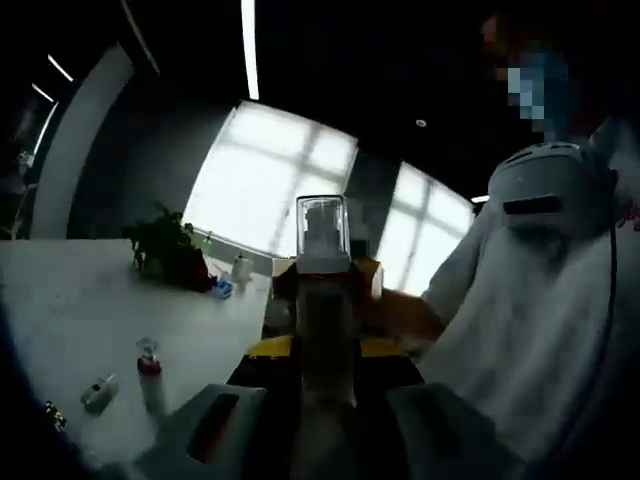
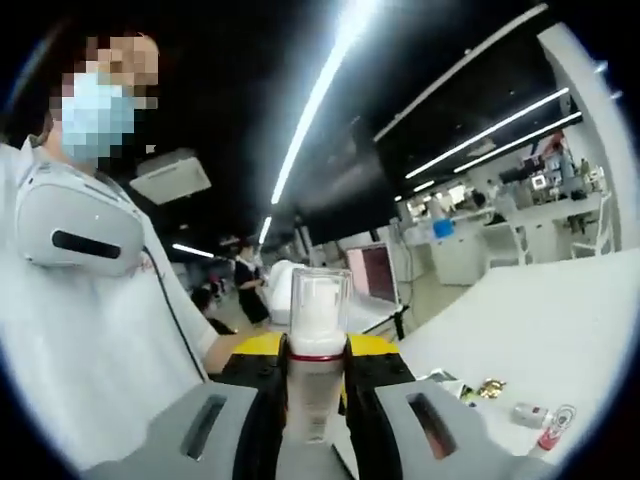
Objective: Arrange the skincare products in the storage area until every visible bottle or jar stands upright without overlapping.
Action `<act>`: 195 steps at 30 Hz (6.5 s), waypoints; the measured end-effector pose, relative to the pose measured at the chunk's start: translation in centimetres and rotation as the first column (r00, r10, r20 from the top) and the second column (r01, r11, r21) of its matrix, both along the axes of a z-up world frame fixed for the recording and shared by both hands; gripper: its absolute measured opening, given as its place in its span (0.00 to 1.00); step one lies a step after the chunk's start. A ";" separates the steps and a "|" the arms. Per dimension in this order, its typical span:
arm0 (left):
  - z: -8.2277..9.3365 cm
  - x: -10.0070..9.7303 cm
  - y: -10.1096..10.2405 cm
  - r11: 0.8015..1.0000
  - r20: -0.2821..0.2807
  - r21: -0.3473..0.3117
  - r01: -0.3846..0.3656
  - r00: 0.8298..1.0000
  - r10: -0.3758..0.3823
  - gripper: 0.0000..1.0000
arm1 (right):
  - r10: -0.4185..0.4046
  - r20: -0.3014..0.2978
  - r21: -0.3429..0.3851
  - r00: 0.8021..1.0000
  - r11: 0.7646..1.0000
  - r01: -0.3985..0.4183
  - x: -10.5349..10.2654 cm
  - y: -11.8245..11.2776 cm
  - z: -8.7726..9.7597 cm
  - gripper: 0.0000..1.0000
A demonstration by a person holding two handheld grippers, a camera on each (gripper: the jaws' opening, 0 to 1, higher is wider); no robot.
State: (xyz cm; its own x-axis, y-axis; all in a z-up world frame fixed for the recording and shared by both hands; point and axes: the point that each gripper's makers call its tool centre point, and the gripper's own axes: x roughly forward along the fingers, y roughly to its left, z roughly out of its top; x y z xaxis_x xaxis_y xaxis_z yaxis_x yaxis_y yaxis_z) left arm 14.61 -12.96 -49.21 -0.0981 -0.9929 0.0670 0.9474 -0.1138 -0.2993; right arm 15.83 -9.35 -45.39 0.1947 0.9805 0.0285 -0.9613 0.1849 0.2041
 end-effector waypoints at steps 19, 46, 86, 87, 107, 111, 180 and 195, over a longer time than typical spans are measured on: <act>-4.6 -0.3 -2.1 0.983 0.109 0.181 0.004 0.994 -0.024 0.15 | -0.069 0.018 -0.203 0.997 0.977 0.071 -0.2 -1.3 -4.7 0.21; -16.3 4.5 -6.0 0.886 0.232 0.452 -0.105 0.973 -0.003 0.15 | -0.198 0.049 -0.604 0.979 0.775 0.187 5.1 -6.2 -17.5 0.23; -29.5 13.9 -10.8 0.821 0.274 0.555 -0.132 0.961 -0.031 0.16 | -0.467 0.100 -0.737 0.879 0.559 0.381 13.5 -12.1 -29.6 0.23; -29.5 13.9 -10.8 0.821 0.275 0.556 -0.130 0.961 -0.034 0.16 | -0.467 0.104 -0.740 0.878 0.553 0.382 13.5 -12.1 -29.7 0.23; -30.4 13.9 -11.2 0.818 0.260 0.568 -0.094 0.963 -0.069 0.17 | -0.496 0.081 -0.750 0.864 0.541 0.381 13.5 -12.5 -30.6 0.24; -30.5 14.0 -11.1 0.812 0.257 0.575 -0.095 0.964 -0.069 0.20 | -0.491 0.084 -0.752 0.867 0.540 0.379 13.5 -12.5 -30.6 0.24; -30.4 16.2 -10.6 0.817 0.258 0.572 -0.080 0.962 -0.086 0.20 | -0.590 -0.063 -0.746 0.805 0.563 0.354 11.0 -14.6 -31.3 0.30; -29.1 15.9 -8.6 0.798 0.260 0.592 -0.115 0.964 -0.054 0.29 | -0.566 -0.098 -0.728 0.819 0.601 0.328 10.6 -13.3 -31.0 0.51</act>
